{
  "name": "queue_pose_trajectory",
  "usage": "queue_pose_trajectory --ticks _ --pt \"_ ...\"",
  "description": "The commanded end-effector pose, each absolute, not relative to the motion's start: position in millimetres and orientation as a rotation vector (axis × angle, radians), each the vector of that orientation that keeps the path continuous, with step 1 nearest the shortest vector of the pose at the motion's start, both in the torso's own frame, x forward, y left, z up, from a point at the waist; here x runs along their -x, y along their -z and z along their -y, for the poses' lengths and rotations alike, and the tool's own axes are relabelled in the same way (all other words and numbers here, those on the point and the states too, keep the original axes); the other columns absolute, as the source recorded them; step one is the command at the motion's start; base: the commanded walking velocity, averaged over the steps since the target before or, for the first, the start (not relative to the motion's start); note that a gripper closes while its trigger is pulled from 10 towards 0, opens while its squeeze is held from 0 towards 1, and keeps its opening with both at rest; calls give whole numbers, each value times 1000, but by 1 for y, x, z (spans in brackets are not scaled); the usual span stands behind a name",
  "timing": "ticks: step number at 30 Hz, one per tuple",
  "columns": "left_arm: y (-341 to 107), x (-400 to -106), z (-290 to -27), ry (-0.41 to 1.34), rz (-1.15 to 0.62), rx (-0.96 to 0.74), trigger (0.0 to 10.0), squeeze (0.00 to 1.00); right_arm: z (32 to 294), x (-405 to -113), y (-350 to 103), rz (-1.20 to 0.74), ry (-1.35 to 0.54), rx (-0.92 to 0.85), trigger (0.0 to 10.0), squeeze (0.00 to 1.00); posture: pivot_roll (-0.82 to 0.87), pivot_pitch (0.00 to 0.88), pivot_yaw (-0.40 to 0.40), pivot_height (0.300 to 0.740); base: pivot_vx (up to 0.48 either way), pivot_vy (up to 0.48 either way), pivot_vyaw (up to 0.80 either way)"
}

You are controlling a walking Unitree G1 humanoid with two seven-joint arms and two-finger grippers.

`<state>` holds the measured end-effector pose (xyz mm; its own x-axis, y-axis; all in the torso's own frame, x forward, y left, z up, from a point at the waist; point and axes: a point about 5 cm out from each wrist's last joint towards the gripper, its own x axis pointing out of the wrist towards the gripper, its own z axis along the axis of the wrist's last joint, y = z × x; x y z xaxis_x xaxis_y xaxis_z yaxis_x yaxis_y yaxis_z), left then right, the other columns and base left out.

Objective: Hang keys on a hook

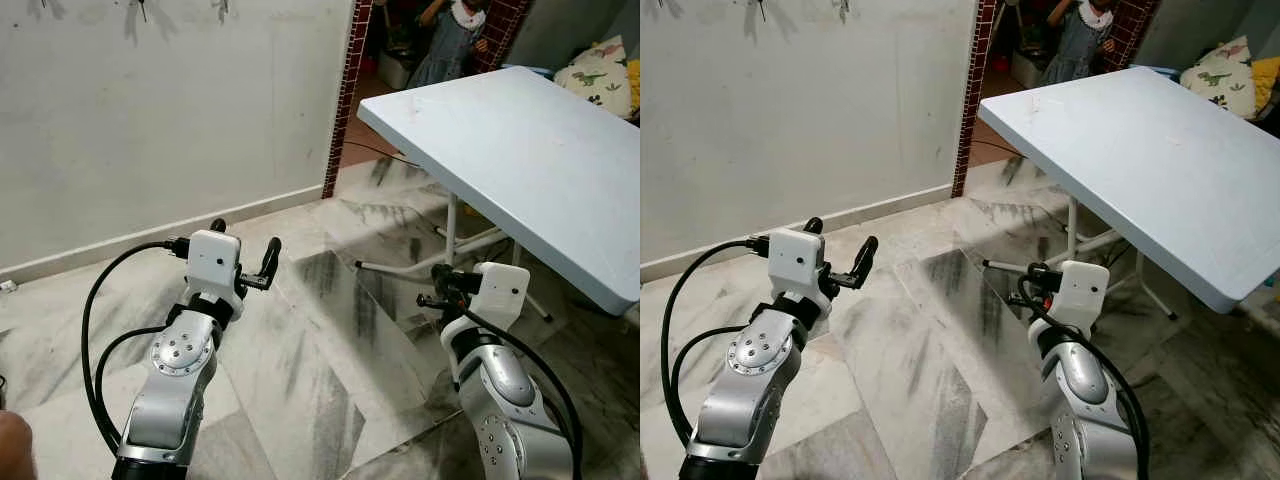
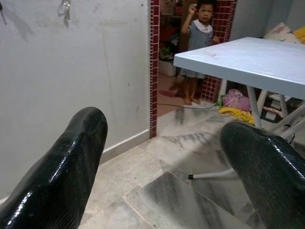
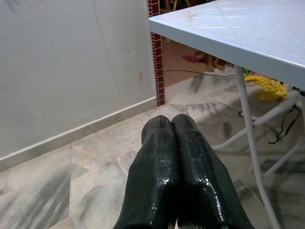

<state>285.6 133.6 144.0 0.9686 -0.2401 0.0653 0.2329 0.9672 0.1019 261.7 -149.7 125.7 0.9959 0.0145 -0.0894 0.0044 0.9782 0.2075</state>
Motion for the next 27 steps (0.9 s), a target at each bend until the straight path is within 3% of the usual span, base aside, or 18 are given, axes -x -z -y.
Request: queue_pose_trajectory --ticks 1,27 --pt "-143 -288 -131 249 65 -93 10000 0 154 -263 -125 -100 14 -207 10000 0 131 52 -111 740 0 0 -775" --pt "-143 -286 -129 261 60 -85 10000 0 157 -262 -125 -99 29 -210 10000 0 125 64 -111 740 0 -11 -768"
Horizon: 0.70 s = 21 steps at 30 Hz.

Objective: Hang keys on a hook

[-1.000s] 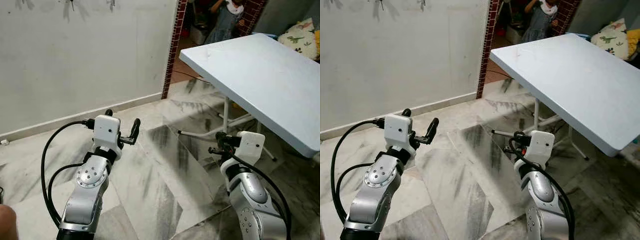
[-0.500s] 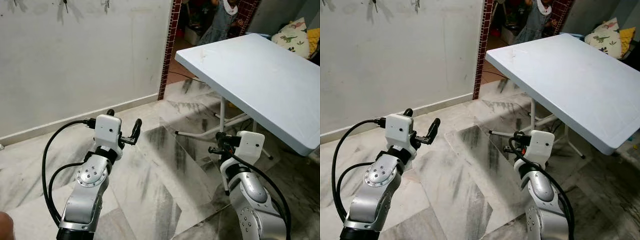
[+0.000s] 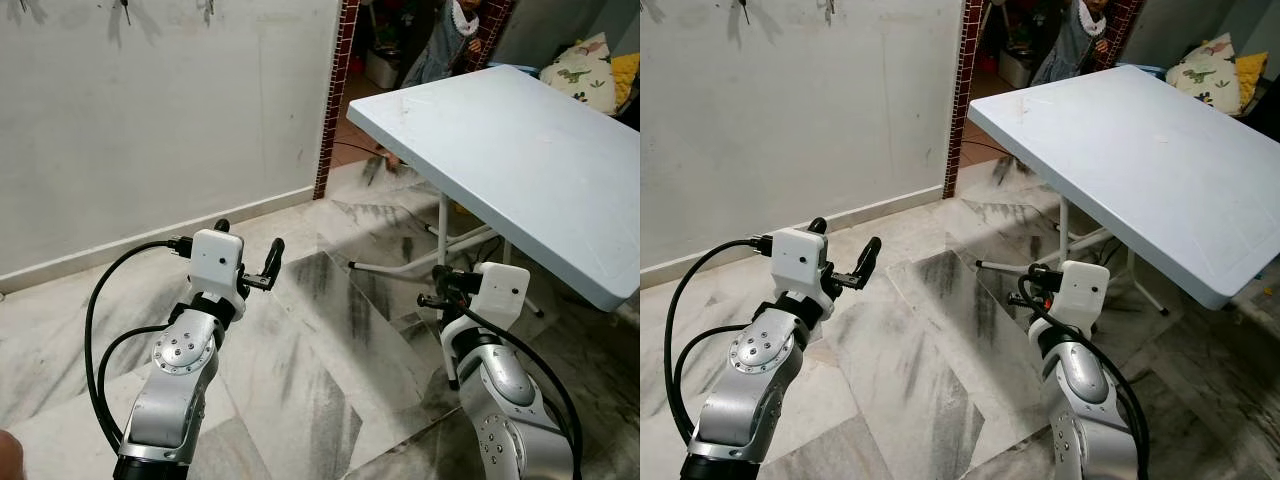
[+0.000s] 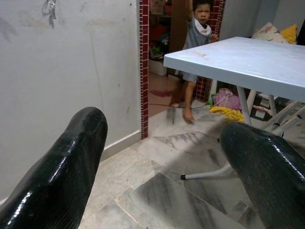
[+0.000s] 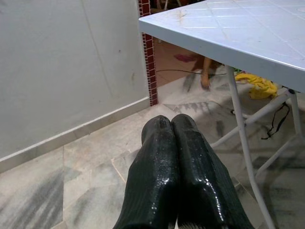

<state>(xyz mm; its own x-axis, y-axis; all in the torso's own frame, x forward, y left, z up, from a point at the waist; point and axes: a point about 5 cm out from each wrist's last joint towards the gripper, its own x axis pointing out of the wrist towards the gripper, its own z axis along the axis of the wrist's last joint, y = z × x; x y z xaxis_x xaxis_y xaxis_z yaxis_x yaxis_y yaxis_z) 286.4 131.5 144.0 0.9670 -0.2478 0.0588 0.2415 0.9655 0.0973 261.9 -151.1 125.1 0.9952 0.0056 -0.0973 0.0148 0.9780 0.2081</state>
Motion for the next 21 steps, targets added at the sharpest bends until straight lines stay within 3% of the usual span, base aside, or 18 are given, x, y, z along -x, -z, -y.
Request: queue_pose_trajectory --ticks 1,21 --pt "-143 -286 -129 261 60 -85 10000 0 157 -262 -125 -99 29 -210 10000 0 125 64 -111 740 0 -292 -587" --pt "-143 -286 -128 269 53 -73 10000 0 157 -262 -125 -97 29 -202 10000 0 123 69 -110 740 0 -335 0"
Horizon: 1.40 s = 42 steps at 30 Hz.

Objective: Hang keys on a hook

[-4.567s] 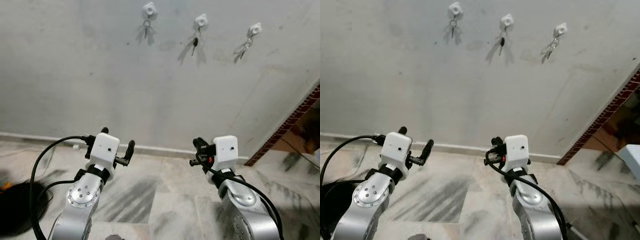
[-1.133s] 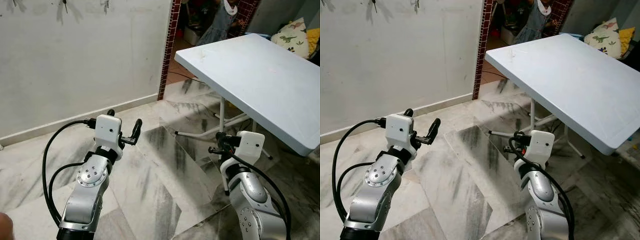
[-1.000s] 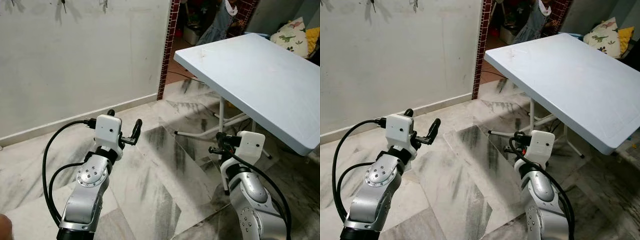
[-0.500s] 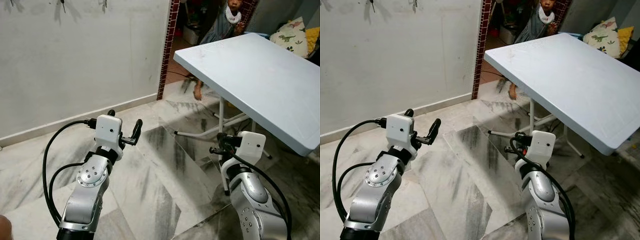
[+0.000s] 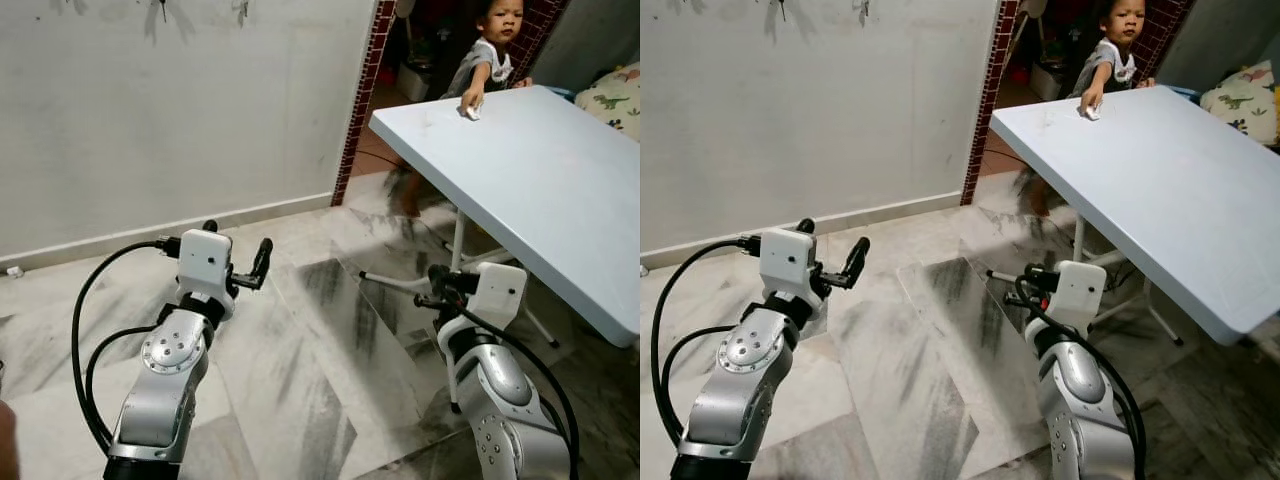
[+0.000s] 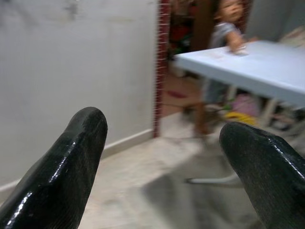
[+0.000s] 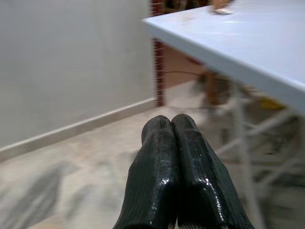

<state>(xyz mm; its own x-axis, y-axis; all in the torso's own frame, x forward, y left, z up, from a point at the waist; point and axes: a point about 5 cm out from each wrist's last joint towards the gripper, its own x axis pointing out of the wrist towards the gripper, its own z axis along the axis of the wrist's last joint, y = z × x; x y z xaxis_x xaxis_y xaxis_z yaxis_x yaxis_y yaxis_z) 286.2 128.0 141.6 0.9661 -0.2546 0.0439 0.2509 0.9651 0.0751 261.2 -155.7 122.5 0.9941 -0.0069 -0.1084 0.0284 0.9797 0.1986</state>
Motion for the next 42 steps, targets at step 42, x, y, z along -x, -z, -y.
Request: queue_pose_trajectory --ticks 42 --pt "-140 -287 -134 227 55 -52 10000 0 160 -261 -121 -110 34 -191 10000 0 133 44 -109 740 0 -24 -513"
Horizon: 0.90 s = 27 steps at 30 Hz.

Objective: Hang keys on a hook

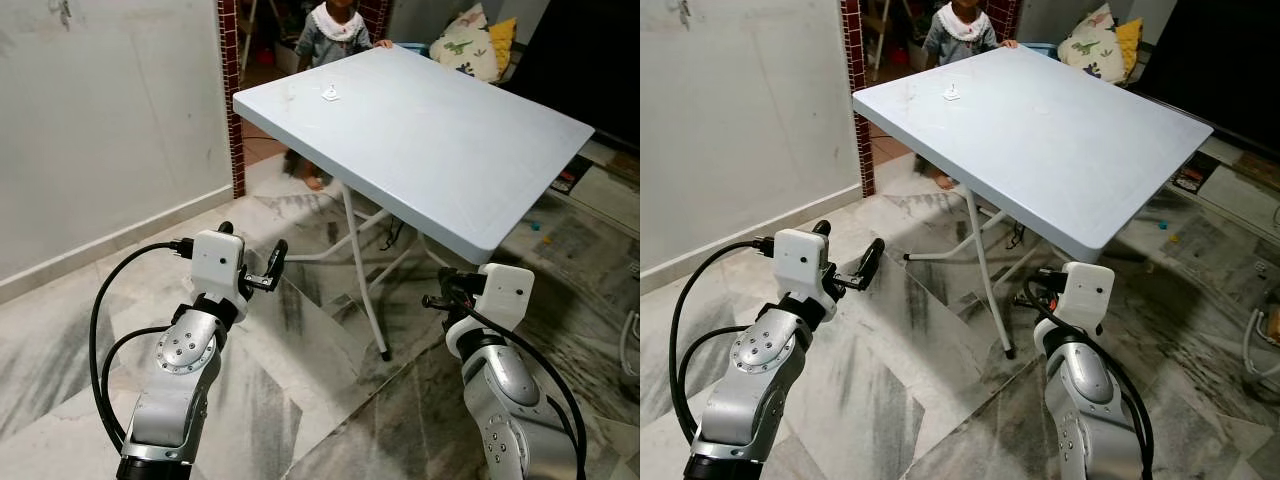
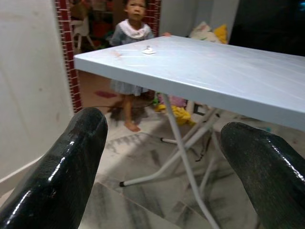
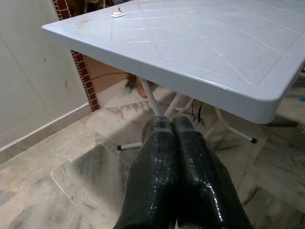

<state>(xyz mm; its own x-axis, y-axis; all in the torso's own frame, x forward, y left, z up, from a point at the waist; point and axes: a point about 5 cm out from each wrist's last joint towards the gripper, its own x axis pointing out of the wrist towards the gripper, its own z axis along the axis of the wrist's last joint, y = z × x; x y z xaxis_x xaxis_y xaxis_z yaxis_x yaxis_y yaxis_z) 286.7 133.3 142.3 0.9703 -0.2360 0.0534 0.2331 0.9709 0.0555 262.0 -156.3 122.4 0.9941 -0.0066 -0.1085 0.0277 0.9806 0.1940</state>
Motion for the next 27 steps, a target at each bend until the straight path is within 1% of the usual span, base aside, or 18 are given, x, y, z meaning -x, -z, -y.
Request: queue_pose_trajectory --ticks 1,7,8,14,27 --pt "-140 -287 -134 228 52 -52 10000 0 160 -262 -121 -110 35 -193 10000 0 142 39 -113 740 0 0 -800" --pt "-138 -289 -135 226 48 -49 10000 0 159 -262 -120 -111 38 -202 10000 0 137 26 -111 740 0 0 -800" --pt "-138 -289 -135 226 48 -50 10000 0 159 -262 -120 -110 38 -202 10000 0 130 21 -101 740 0 0 -800" --pt "-137 -287 -133 229 45 -51 10000 0 160 -260 -119 -114 47 -203 10000 0 129 19 -105 740 0 0 -800" --pt "-138 -287 -132 222 40 -59 10000 0 165 -256 -120 -114 74 -193 10000 0 114 46 -99 740 0 0 -800"
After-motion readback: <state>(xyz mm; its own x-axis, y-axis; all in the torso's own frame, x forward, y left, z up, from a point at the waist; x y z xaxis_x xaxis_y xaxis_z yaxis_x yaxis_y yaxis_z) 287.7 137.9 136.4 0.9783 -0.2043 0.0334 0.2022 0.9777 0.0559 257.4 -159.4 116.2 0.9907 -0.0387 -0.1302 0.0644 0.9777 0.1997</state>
